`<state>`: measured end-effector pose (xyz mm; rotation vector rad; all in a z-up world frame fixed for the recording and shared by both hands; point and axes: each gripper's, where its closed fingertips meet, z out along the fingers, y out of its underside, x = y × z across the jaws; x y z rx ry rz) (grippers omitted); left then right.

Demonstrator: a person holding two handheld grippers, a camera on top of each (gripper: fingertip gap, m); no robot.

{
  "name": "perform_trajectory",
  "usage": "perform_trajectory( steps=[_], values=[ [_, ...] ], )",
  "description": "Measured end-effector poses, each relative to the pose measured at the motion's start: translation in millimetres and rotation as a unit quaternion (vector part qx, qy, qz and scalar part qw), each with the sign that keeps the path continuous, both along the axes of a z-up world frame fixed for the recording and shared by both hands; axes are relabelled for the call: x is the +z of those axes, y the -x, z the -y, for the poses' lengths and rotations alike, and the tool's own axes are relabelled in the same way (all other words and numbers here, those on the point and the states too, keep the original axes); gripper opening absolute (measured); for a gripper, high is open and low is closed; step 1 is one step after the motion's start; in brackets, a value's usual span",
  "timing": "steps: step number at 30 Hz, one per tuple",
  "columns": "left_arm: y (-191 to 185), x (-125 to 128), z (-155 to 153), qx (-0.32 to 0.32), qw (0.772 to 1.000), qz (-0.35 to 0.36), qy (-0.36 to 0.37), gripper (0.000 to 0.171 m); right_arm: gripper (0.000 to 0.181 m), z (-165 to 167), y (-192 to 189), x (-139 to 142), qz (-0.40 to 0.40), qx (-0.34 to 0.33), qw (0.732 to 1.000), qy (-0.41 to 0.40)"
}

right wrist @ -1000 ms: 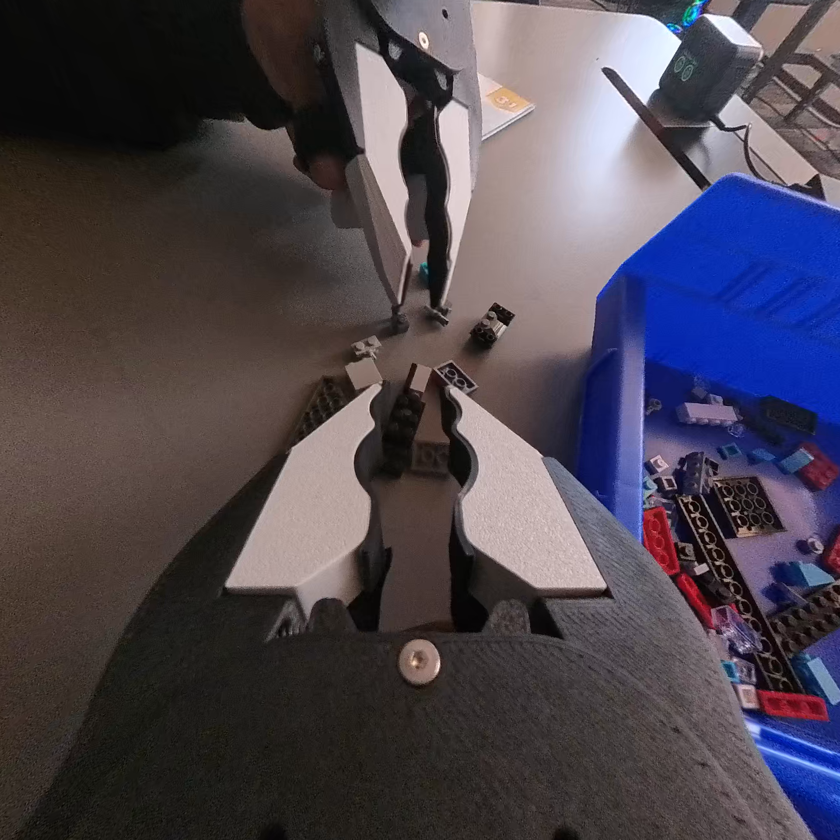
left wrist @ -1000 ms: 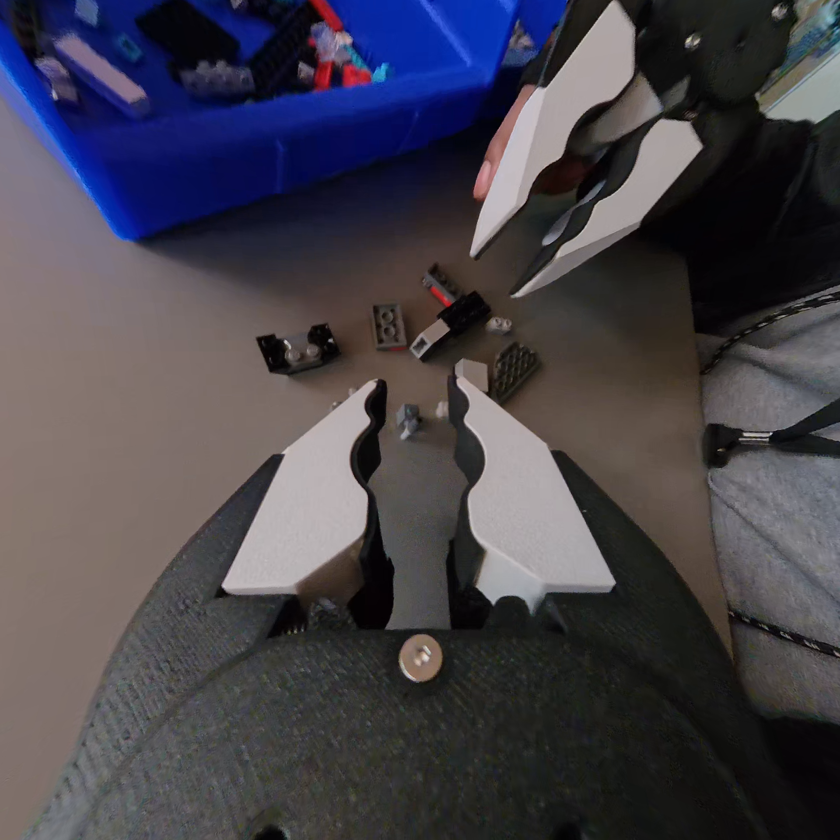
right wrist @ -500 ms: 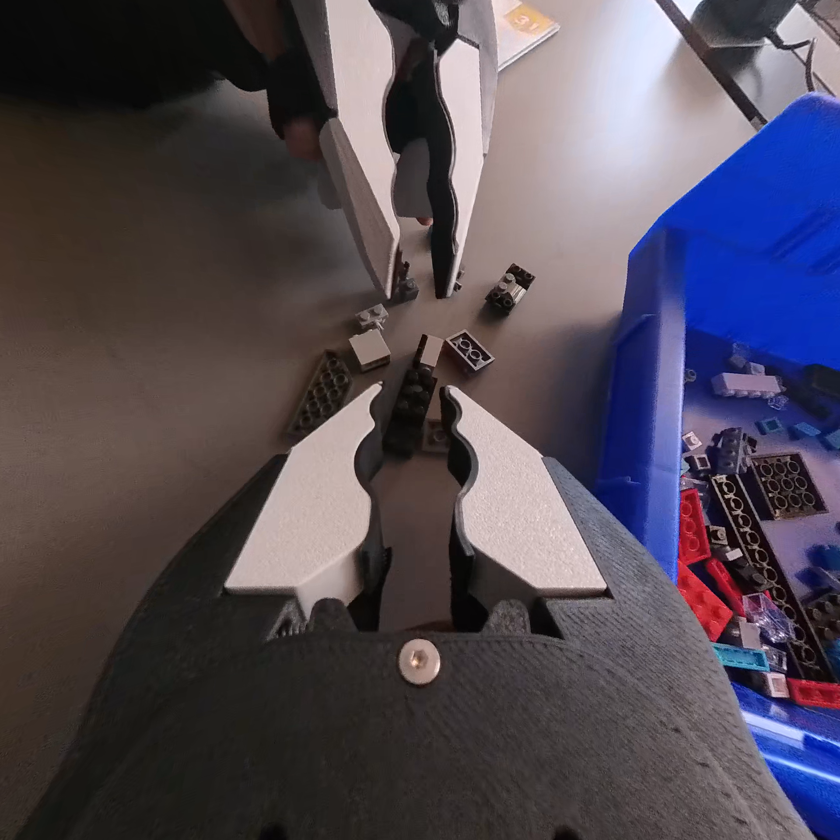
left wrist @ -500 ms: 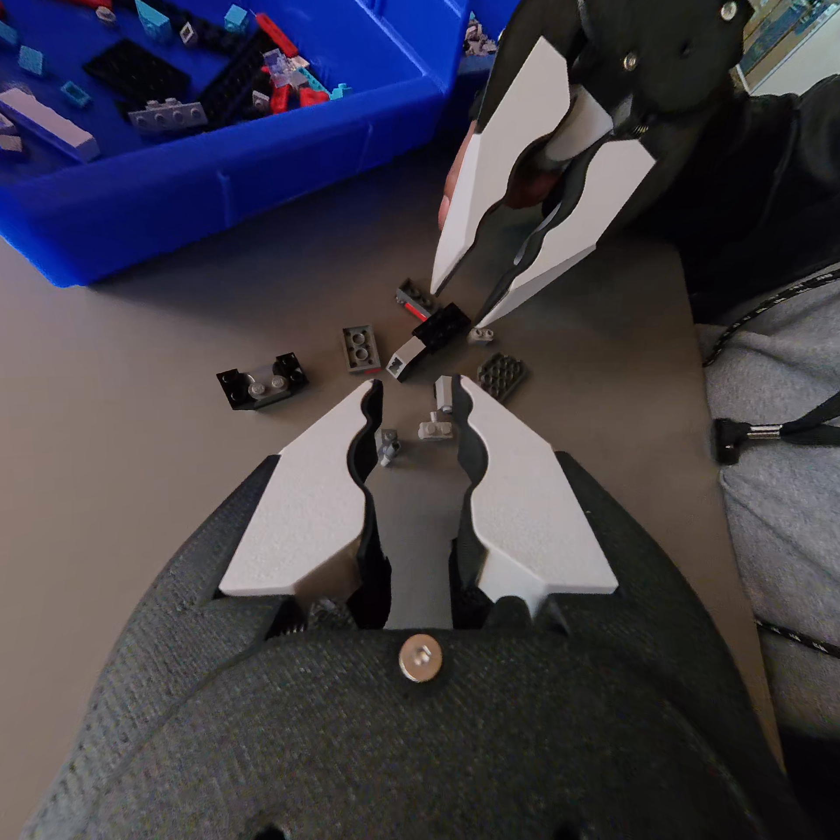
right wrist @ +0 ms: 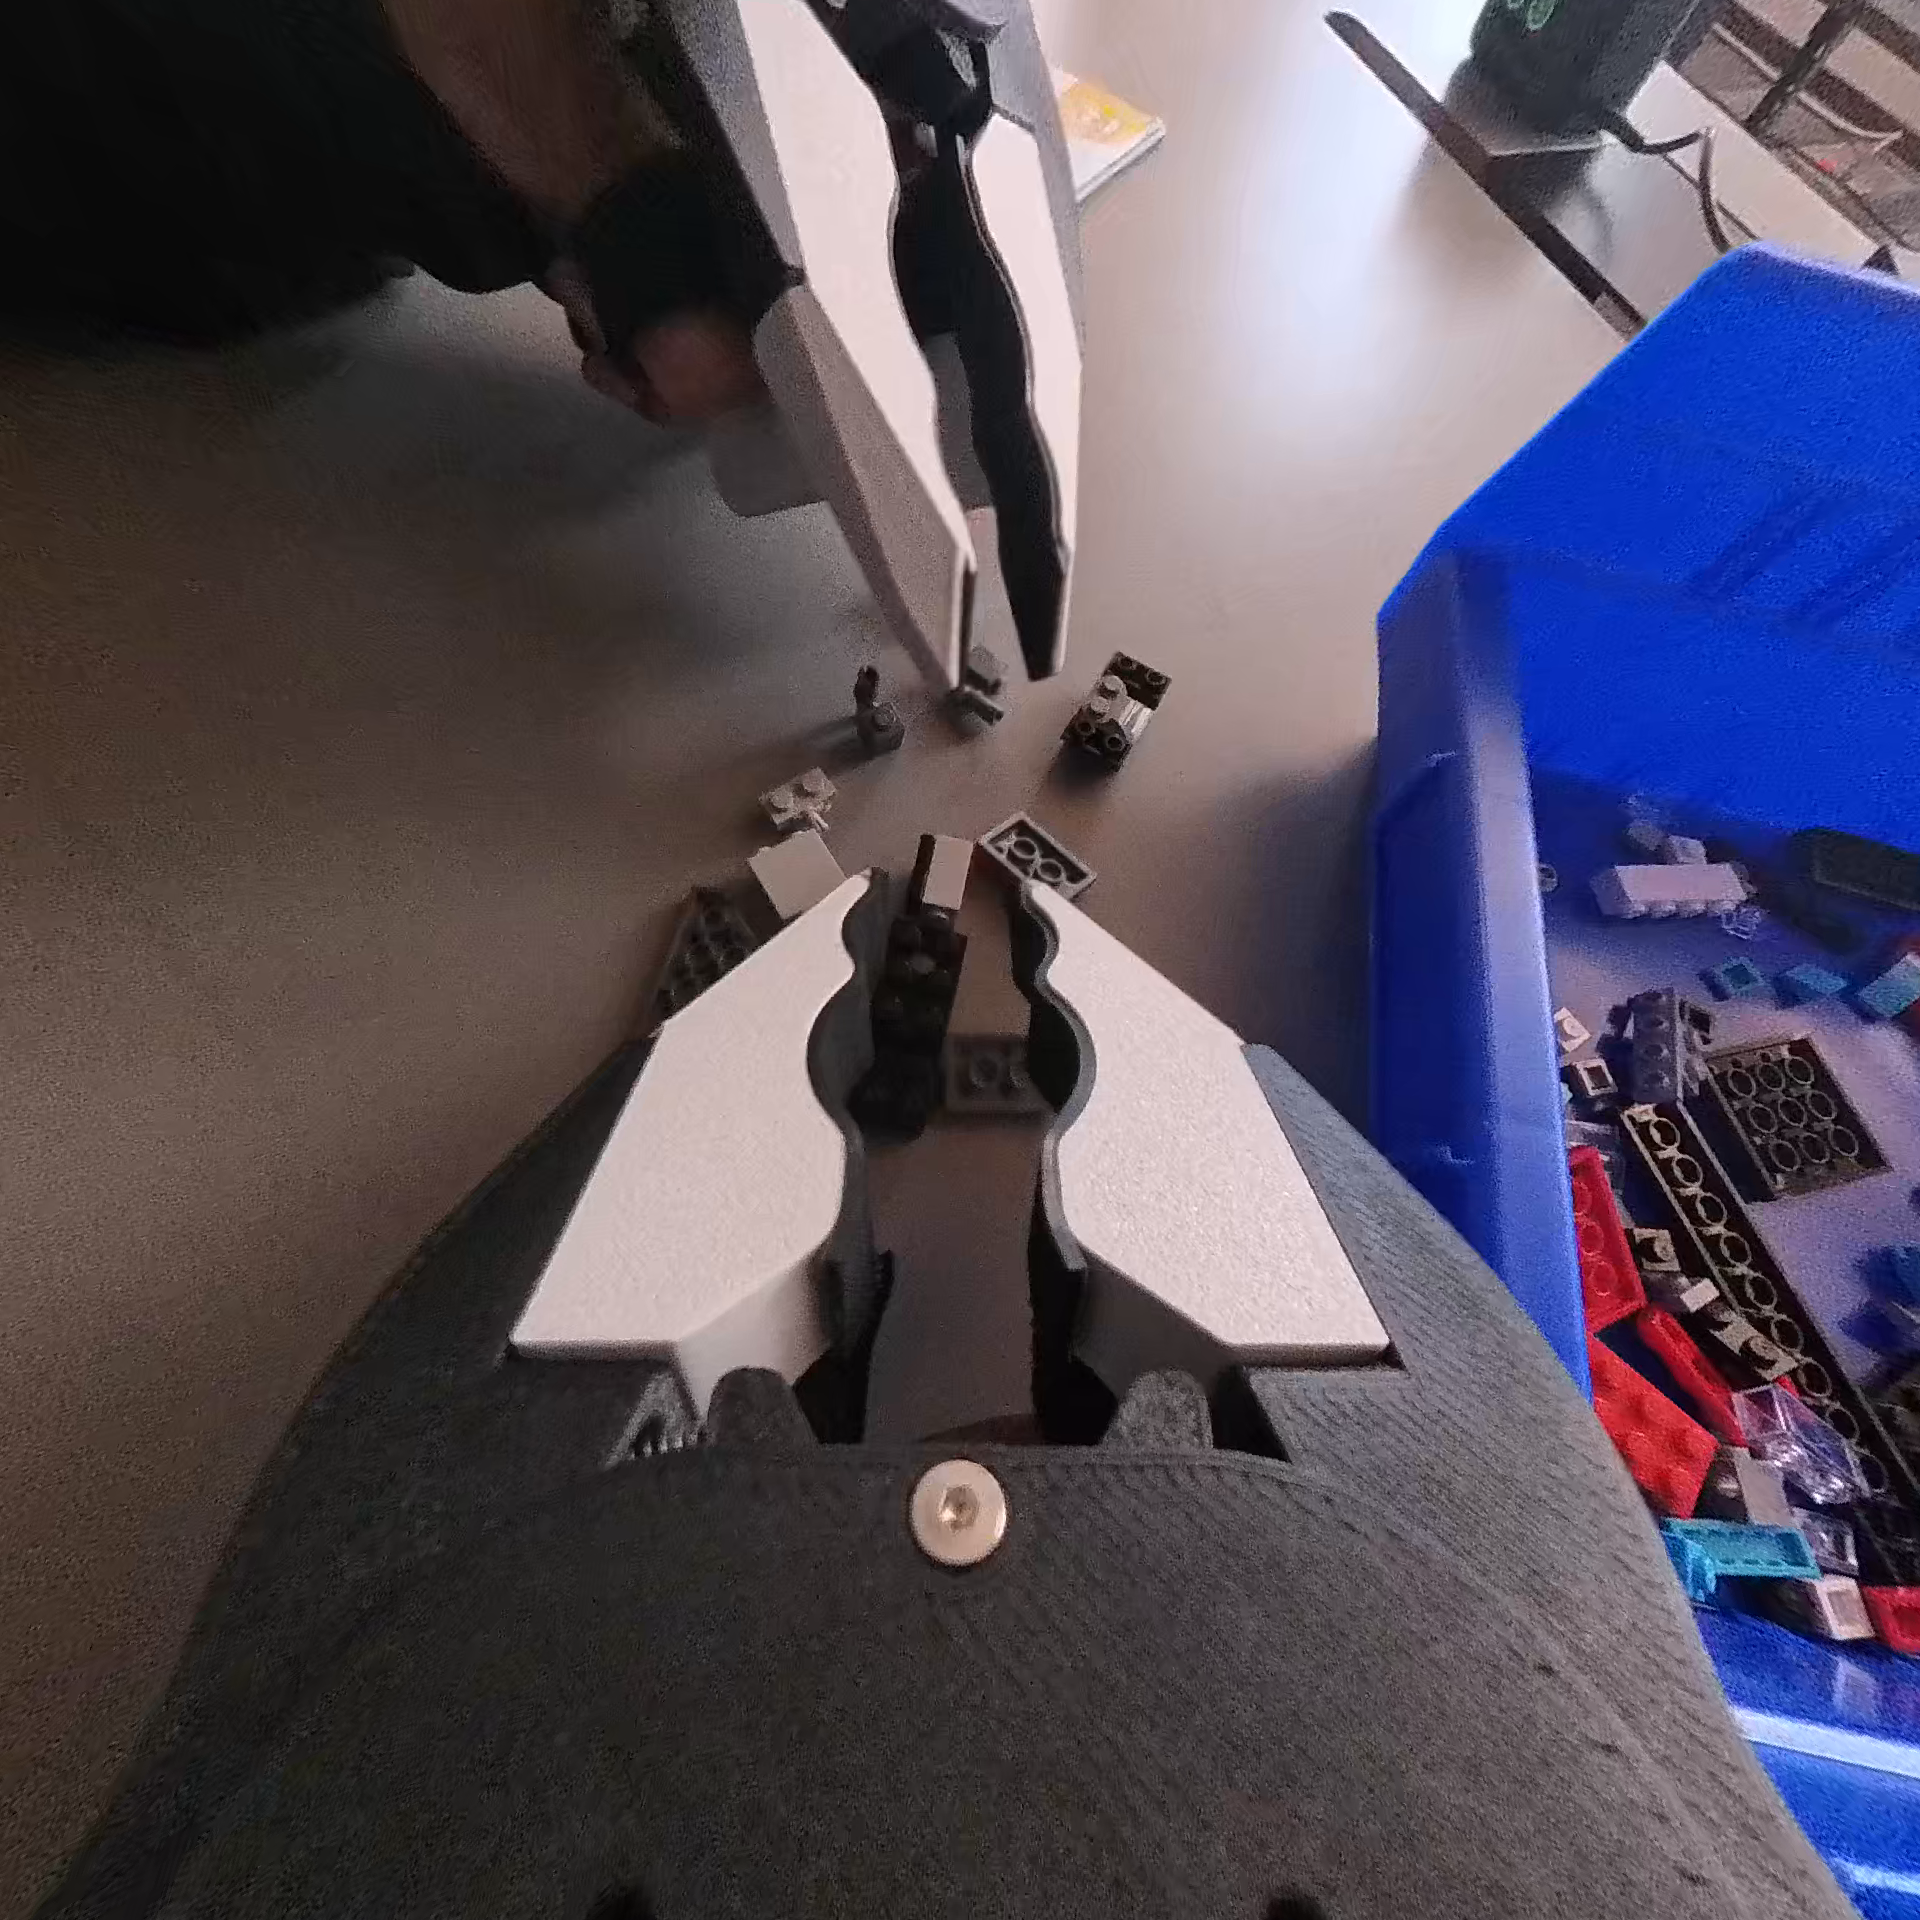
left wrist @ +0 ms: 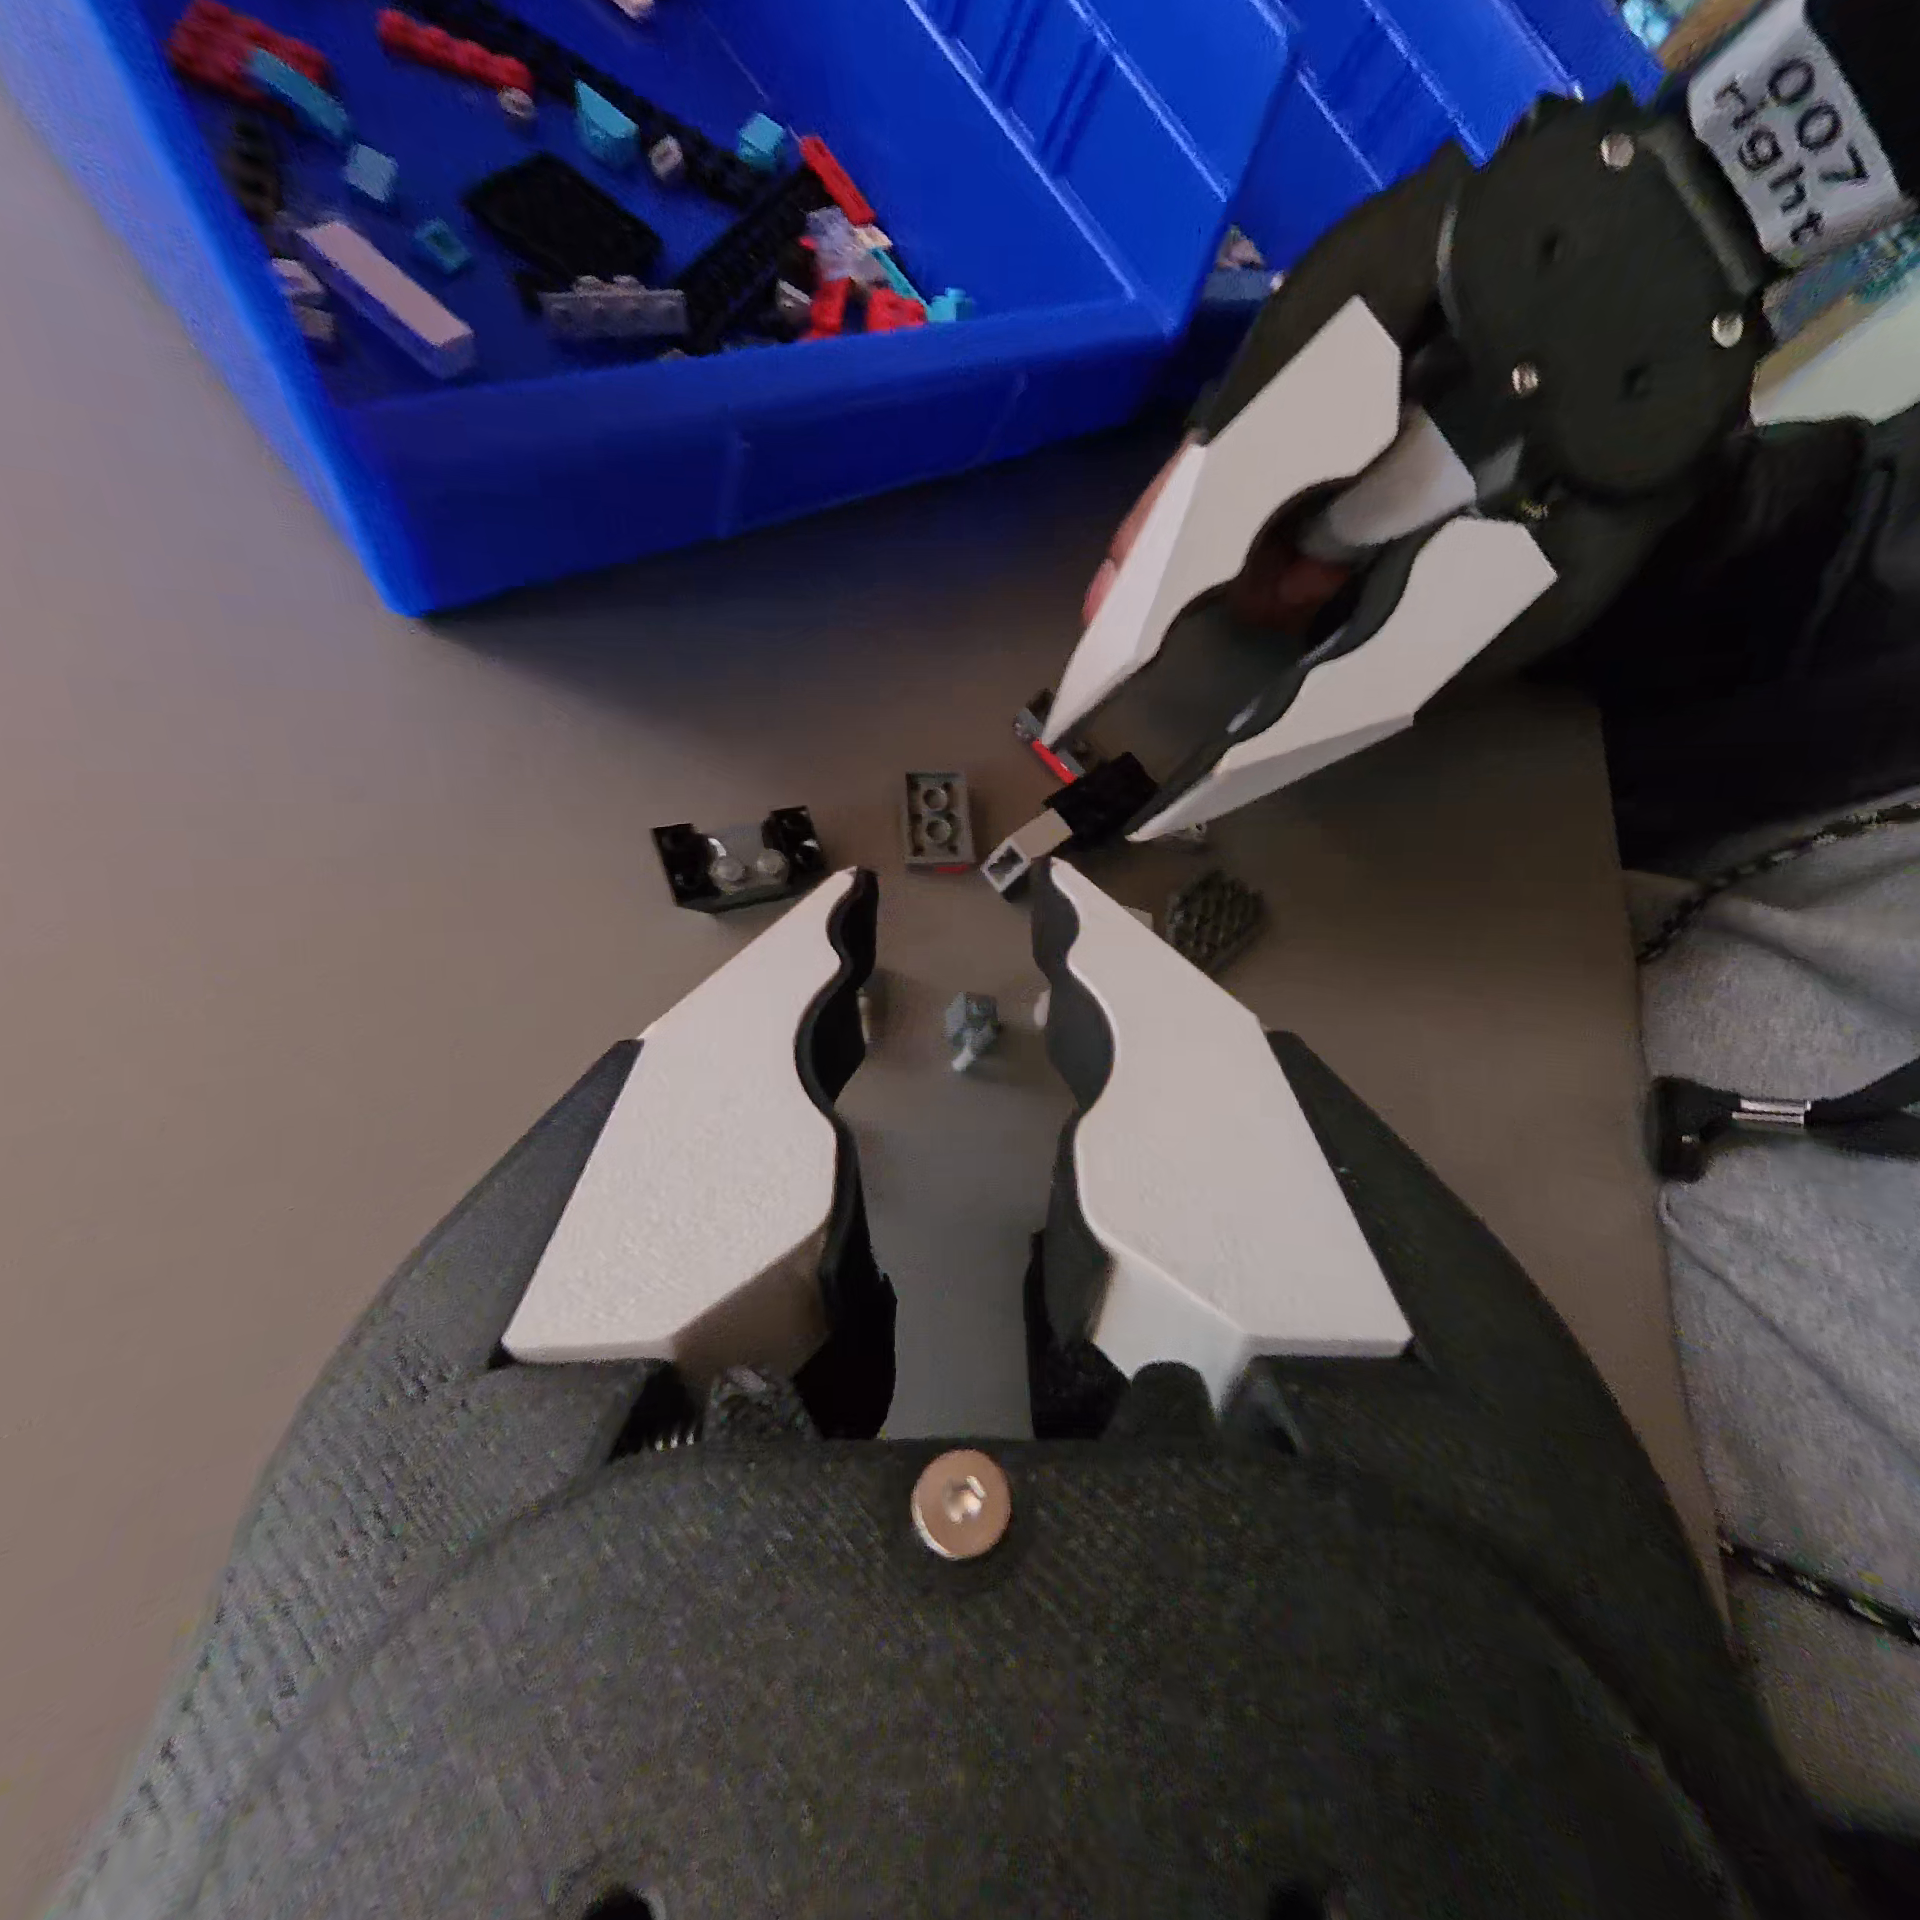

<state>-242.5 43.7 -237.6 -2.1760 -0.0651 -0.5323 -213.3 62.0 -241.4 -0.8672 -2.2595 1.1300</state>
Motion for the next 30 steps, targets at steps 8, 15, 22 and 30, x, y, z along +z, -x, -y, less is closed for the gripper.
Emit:
perform_trajectory(
  steps=[8,15,22,30],
  values=[
    [39.3,14.0,8.5,0.068,0.997,-0.008,-0.02,0.03,0.024,-14.0,6.3,6.8,-0.007,-0.03,0.999,0.012],
    [41.3,10.0,9.6,0.066,0.998,-0.01,-0.016,0.031,0.024,-23.6,10.0,5.7,-0.005,-0.051,0.999,0.007],
    [34.1,4.5,6.7,0.053,0.998,-0.008,-0.01,0.031,0.024,-28.1,11.2,7.1,-0.006,-0.059,0.998,0.009],
    [38.3,8.0,7.7,0.059,0.998,-0.013,-0.016,0.031,0.024,-31.6,12.4,11.7,-0.006,-0.072,0.997,0.019]
  ],
)
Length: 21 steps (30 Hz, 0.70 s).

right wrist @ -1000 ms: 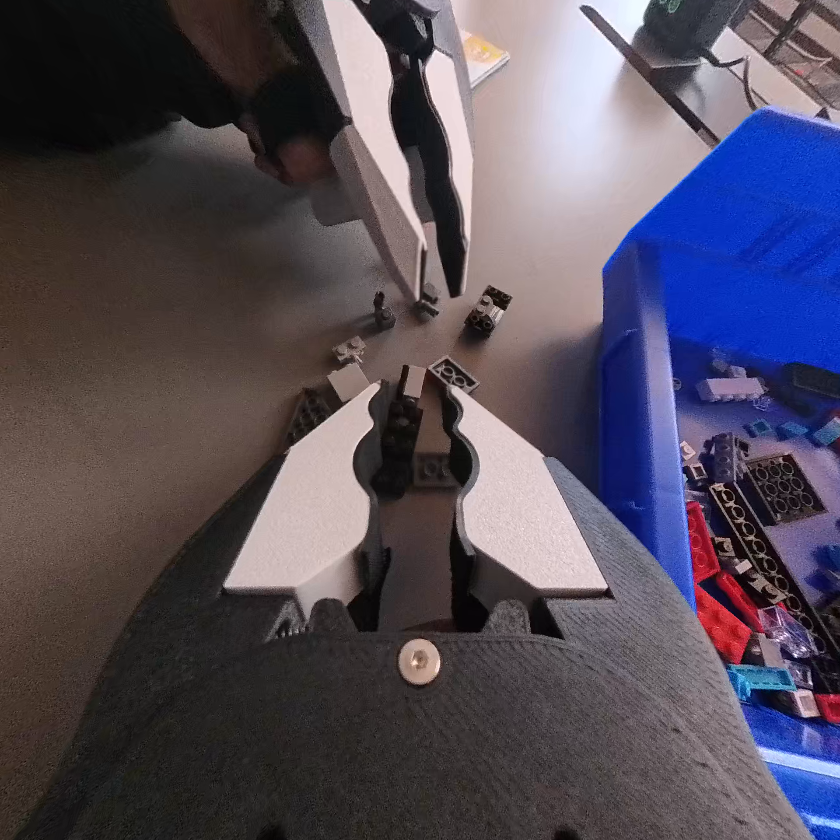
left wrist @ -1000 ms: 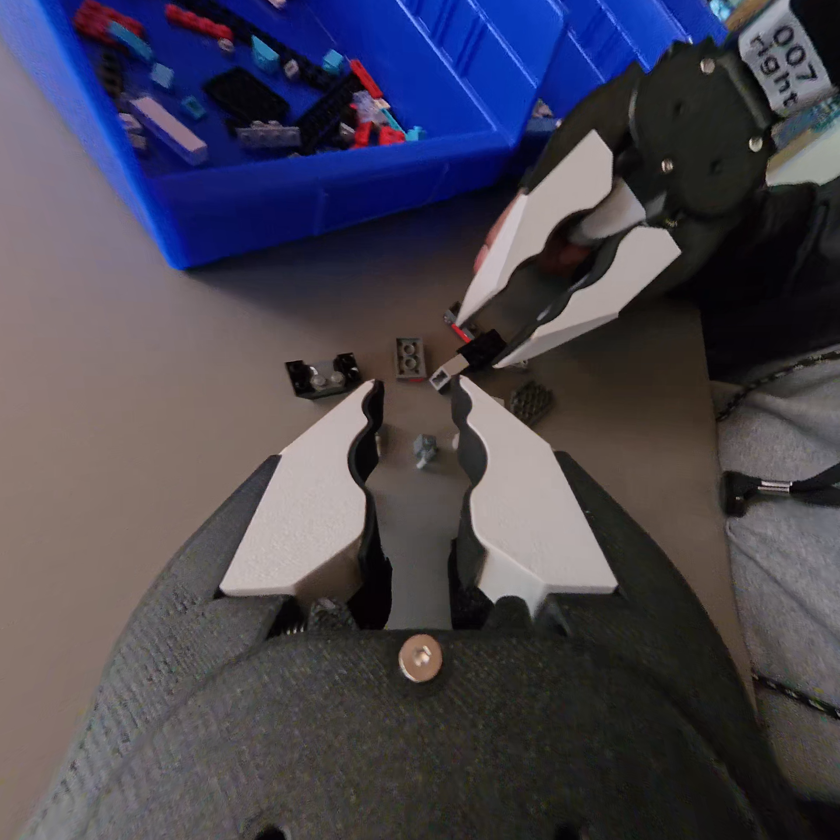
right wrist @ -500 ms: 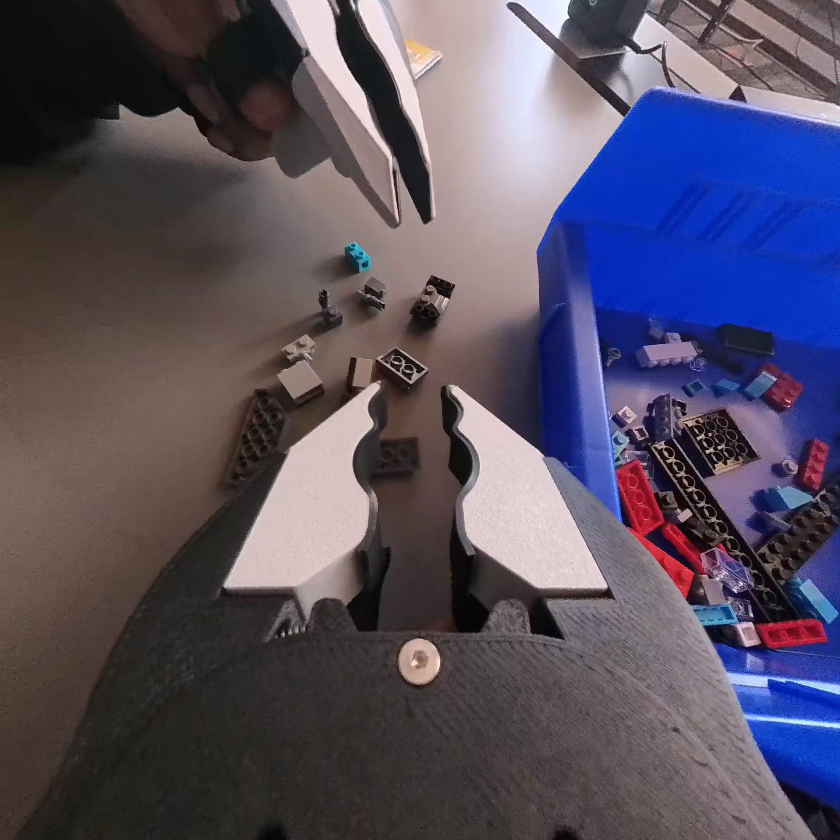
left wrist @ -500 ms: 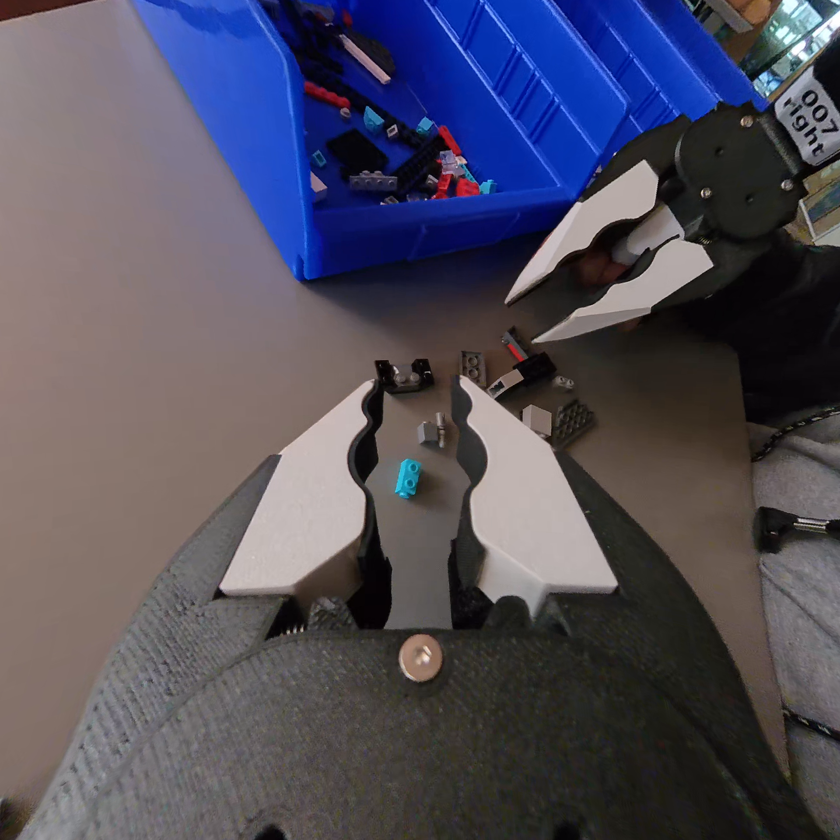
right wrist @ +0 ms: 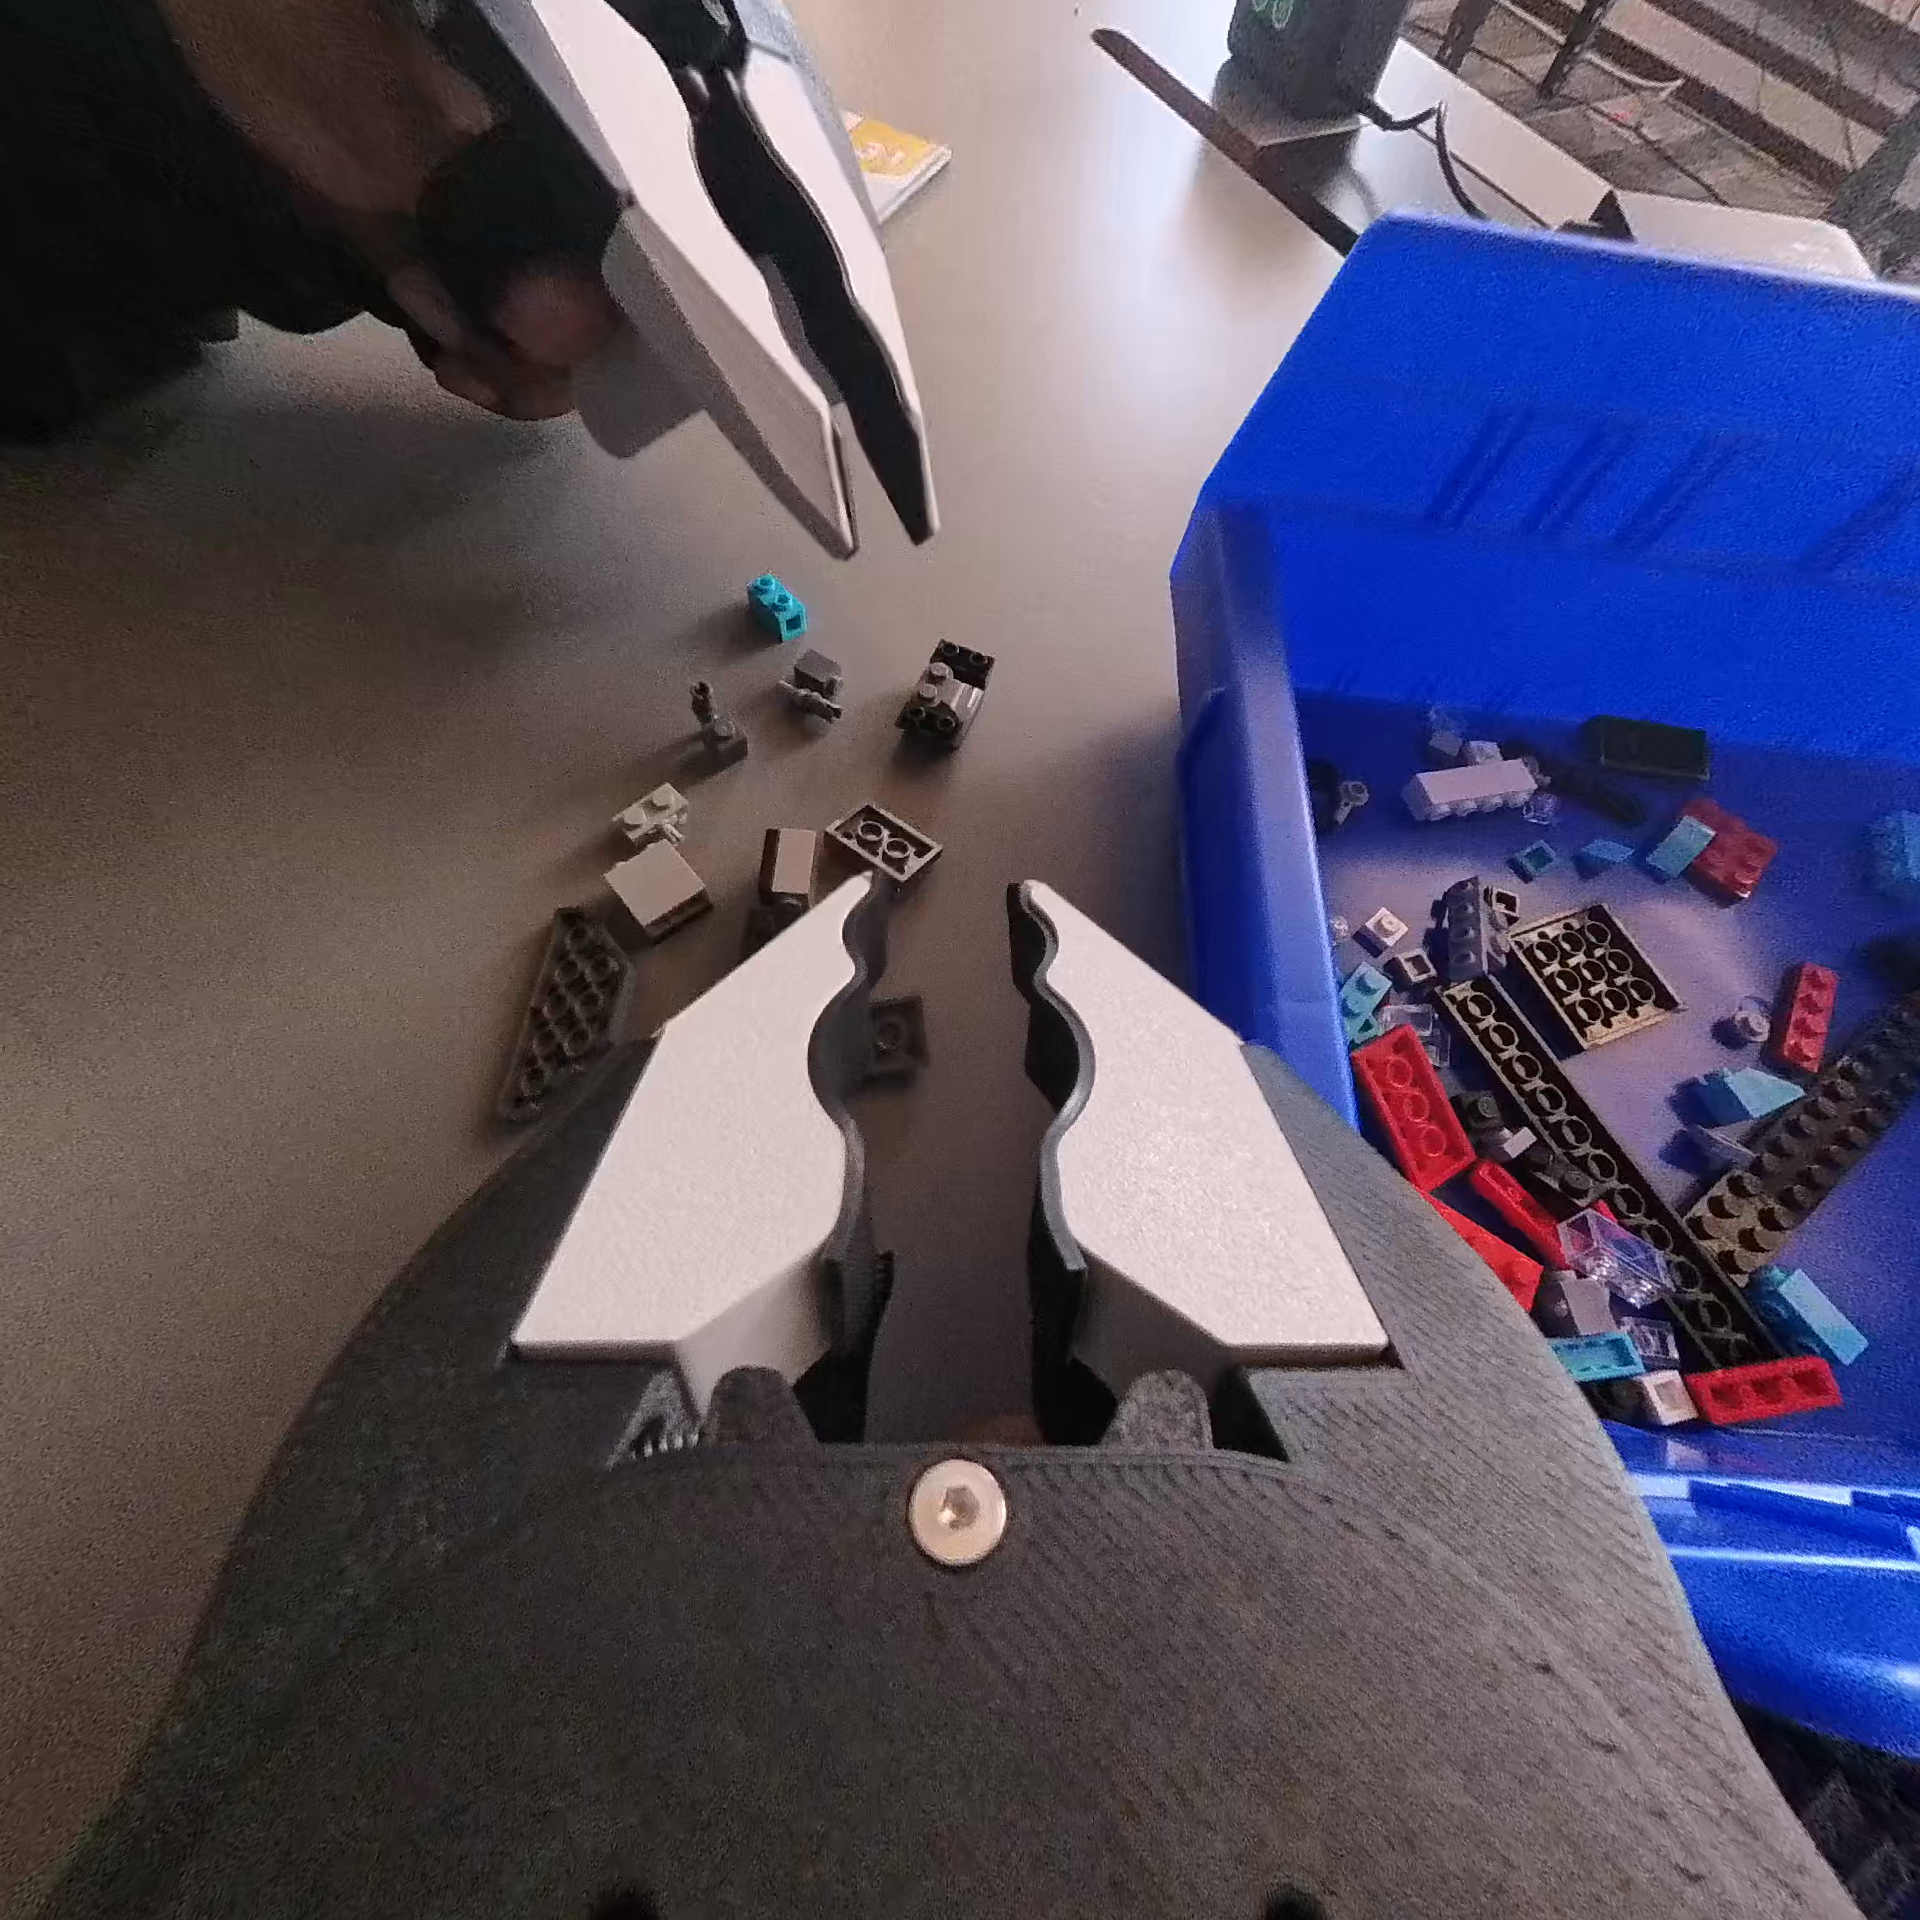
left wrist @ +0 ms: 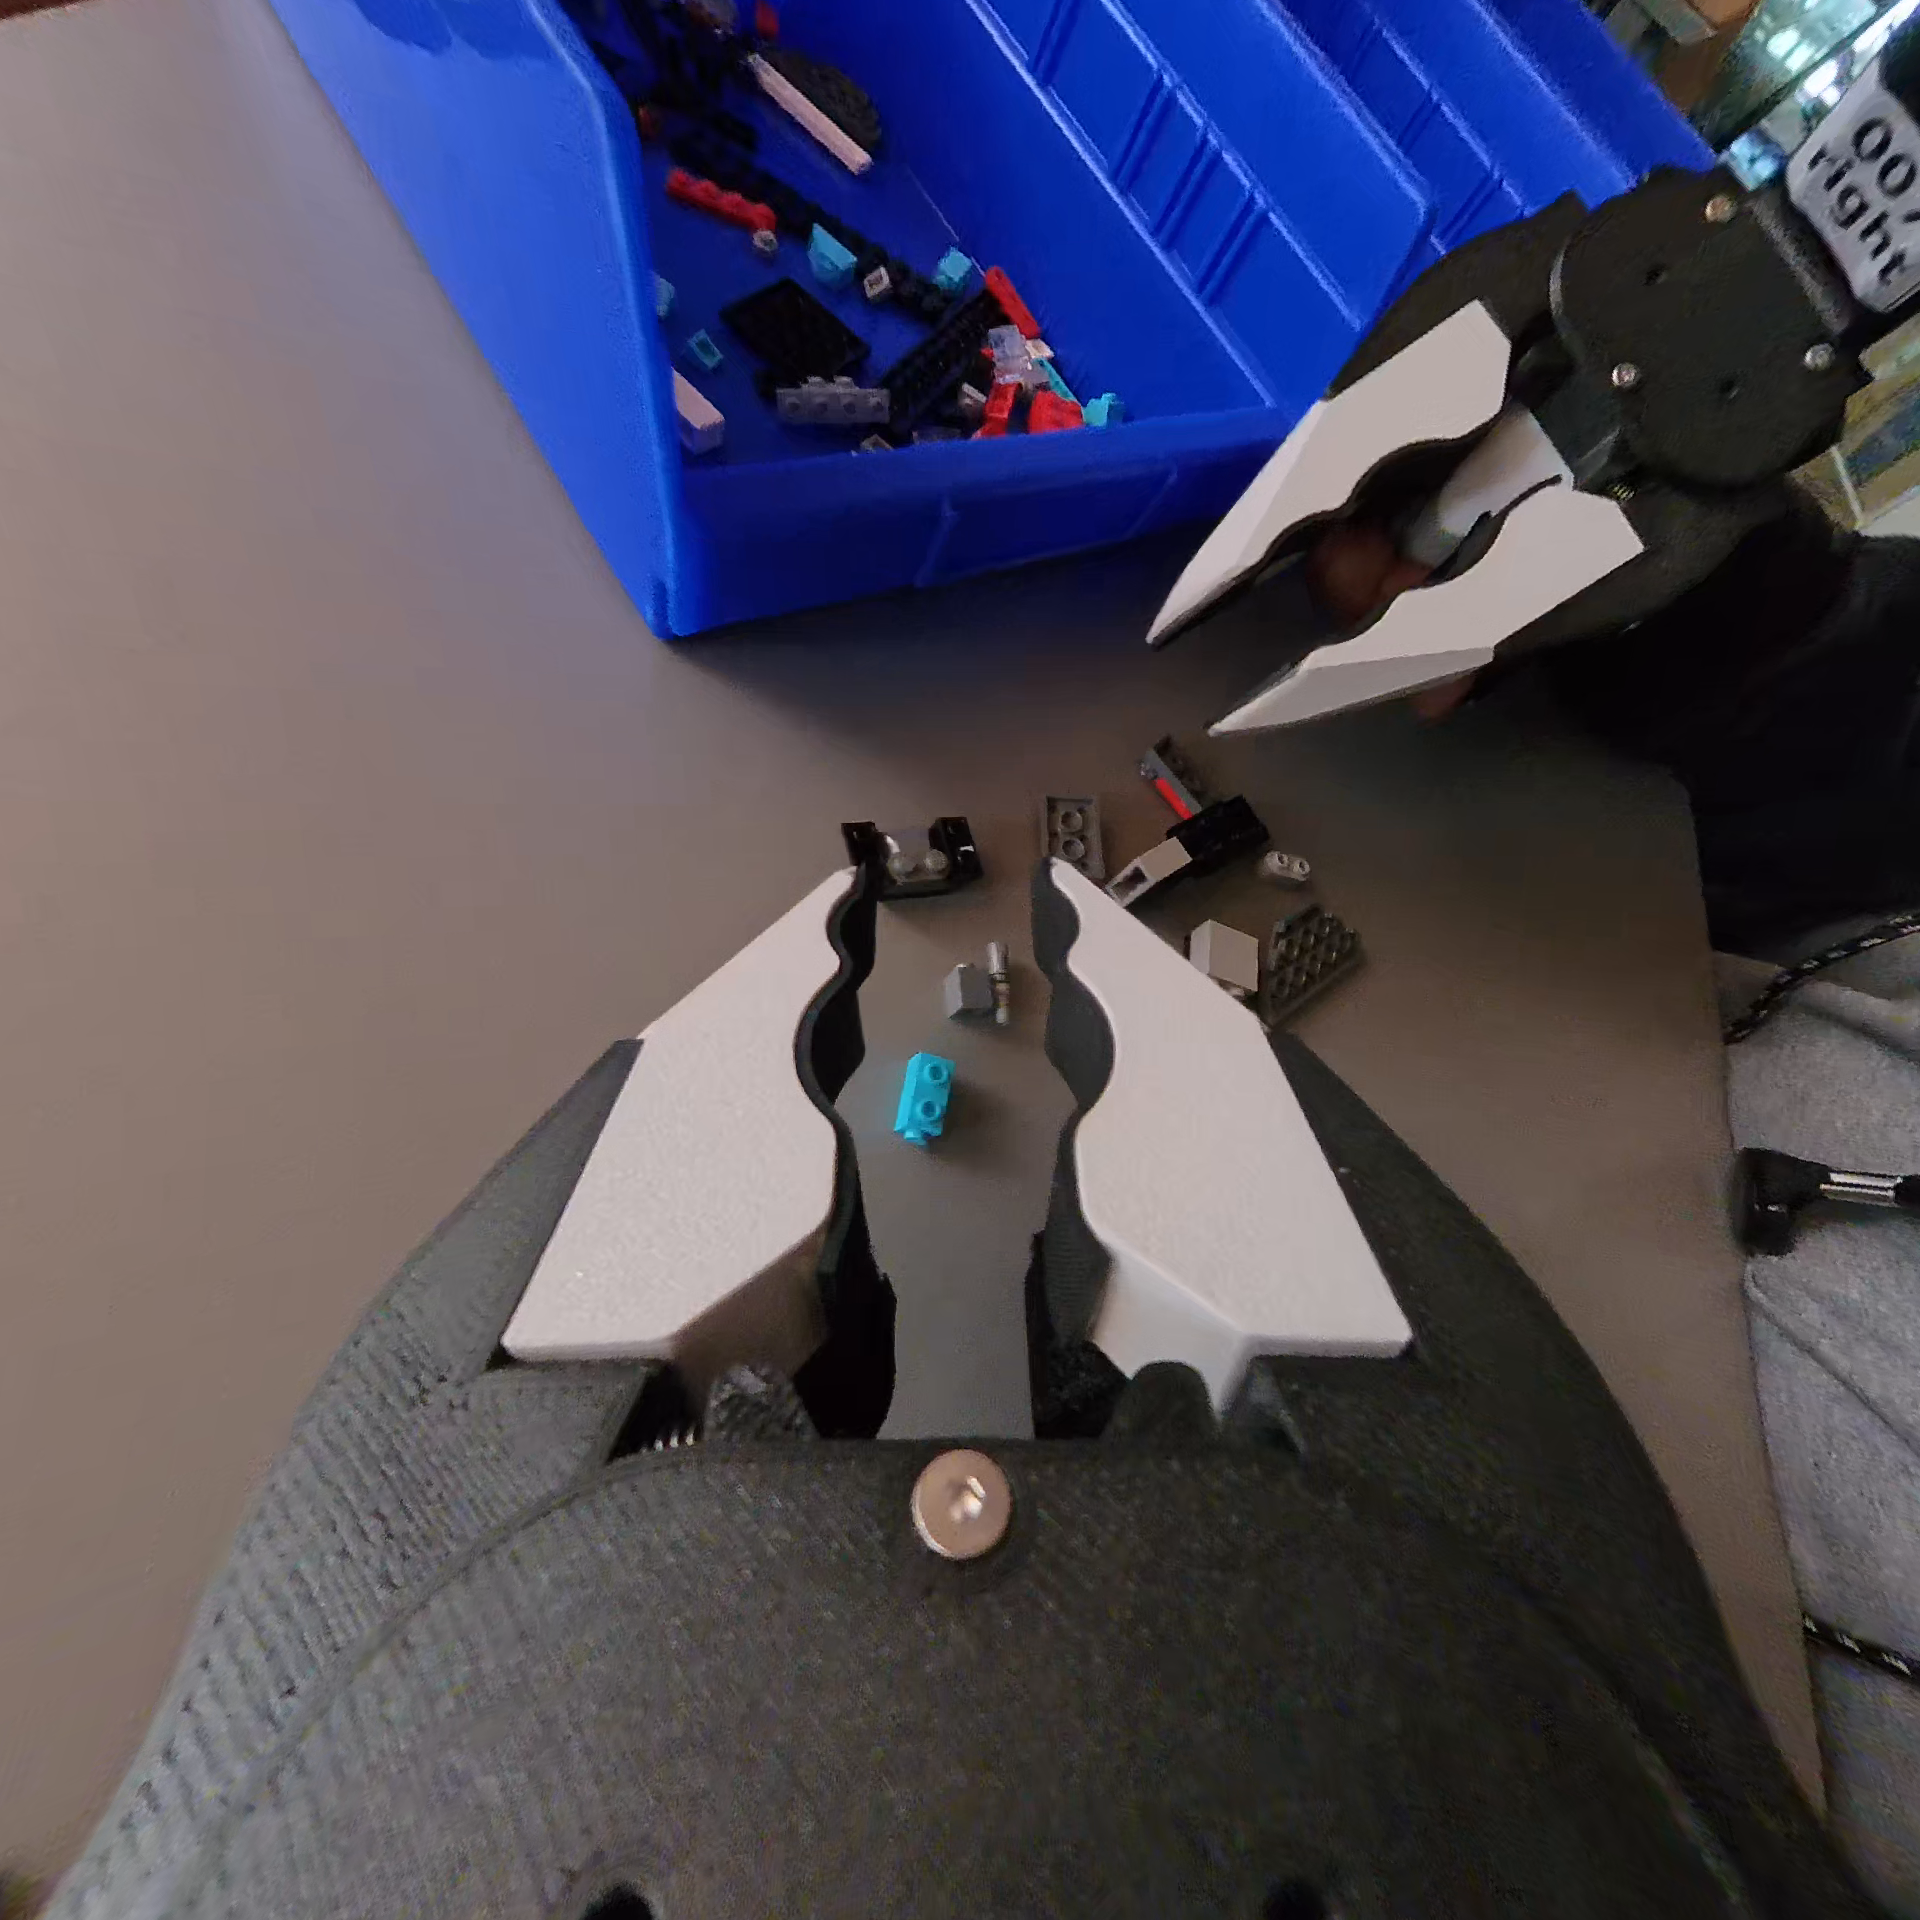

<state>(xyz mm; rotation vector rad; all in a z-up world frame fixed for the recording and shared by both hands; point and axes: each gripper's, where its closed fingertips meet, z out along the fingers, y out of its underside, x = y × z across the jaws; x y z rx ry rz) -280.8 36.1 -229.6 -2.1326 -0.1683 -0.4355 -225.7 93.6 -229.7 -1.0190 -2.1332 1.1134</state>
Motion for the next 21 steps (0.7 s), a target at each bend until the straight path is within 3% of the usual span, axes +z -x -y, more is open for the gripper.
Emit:
perform_trajectory(
  steps=[15,21],
  values=[
    [17.9,8.3,10.5,0.019,1.0,-0.003,-0.004,0.031,0.024,-0.5,-0.4,-0.3,0.005,-0.002,1.0,0.003],
    [1.2,-4.8,22.8,-0.047,0.997,-0.039,0.045,0.029,0.024,-0.4,-0.8,2.0,0.005,-0.002,1.0,0.01]
  ],
)
